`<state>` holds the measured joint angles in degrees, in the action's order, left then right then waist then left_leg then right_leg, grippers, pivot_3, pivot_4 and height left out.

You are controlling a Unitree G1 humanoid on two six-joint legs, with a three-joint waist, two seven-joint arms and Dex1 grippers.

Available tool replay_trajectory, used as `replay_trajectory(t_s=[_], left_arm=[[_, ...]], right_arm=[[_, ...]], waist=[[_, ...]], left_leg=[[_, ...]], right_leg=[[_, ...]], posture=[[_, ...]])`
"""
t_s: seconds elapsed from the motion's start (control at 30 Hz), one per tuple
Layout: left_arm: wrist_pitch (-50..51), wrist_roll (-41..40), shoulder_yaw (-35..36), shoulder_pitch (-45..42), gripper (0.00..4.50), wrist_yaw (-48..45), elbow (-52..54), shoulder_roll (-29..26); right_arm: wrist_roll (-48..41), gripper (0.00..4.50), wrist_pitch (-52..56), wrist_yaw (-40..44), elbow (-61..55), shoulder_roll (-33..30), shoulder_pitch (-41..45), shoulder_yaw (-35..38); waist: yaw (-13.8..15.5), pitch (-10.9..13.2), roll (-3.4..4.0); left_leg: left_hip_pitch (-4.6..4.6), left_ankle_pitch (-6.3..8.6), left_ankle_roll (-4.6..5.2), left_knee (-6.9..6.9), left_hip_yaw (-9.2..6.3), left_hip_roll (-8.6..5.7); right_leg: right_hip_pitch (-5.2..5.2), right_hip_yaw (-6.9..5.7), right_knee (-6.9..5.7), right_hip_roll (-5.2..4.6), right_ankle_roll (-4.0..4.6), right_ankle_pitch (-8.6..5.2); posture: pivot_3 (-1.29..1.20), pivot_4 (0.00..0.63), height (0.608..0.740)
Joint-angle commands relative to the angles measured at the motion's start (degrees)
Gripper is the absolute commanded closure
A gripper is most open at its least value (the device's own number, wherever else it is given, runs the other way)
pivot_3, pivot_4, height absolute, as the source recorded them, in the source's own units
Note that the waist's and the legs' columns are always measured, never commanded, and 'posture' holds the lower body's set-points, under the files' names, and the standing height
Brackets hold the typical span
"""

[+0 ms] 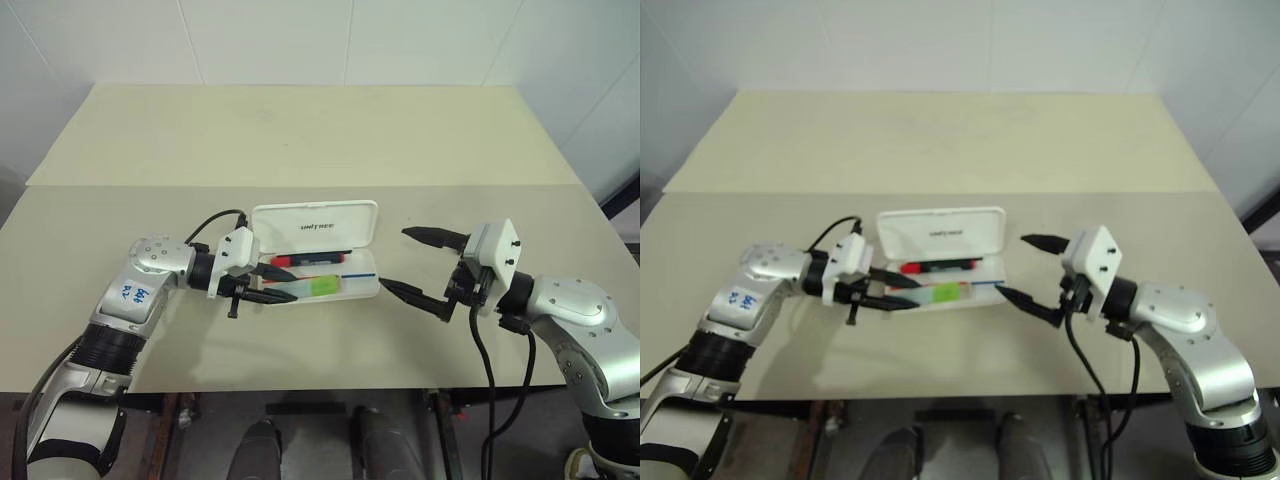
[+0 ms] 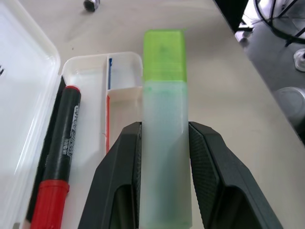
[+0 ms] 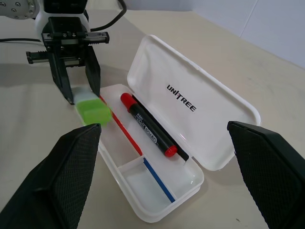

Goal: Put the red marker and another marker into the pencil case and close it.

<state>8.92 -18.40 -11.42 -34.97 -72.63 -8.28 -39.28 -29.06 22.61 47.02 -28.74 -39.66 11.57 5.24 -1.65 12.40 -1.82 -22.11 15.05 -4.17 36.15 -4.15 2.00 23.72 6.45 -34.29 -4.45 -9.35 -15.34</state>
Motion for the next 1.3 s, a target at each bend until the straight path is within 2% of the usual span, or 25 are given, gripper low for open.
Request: replay_trajectory(t_s=[0.03, 0.5, 1.3], left_arm=[[-0.42, 2.42, -0.03, -1.68, 3.5, 0.76, -1.22, 0.79], [-2.98, 7.71, -1.2, -3.06, 3.5, 1.32, -5.45, 5.24], [-4.5, 12.78, -1.47, -5.7, 3.5, 1.32, -10.04, 4.6]], right_arm=[[-1.08, 0.0, -0.36, 0.26, -2.8, -0.98, -1.29, 2.29], [-1.86, 0.0, 0.22, -0.66, -5.03, -1.27, -2.42, 2.29], [-2.23, 0.0, 0.43, -2.07, -5.74, -0.75, -2.45, 2.32]], waist=[[0.01, 0.0, 0.0], [0.03, 0.0, 0.0], [-0.01, -0.01, 0.0]], left_leg=[[0.0, 0.0, 0.0, 0.0, 0.0, 0.0], [0.0, 0.0, 0.0, 0.0, -0.01, 0.0], [0.04, -0.06, 0.04, 0.04, 0.0, 0.0]], right_leg=[[0.0, 0.0, 0.01, 0.0, 0.0, 0.0], [-0.02, 0.0, 0.03, 0.0, -0.01, 0.01], [-0.05, 0.0, 0.03, 0.0, 0.03, 0.02]], posture=[[0.0, 0.15, 0.74], [0.0, 0.15, 0.74], [0.0, 0.15, 0.74]])
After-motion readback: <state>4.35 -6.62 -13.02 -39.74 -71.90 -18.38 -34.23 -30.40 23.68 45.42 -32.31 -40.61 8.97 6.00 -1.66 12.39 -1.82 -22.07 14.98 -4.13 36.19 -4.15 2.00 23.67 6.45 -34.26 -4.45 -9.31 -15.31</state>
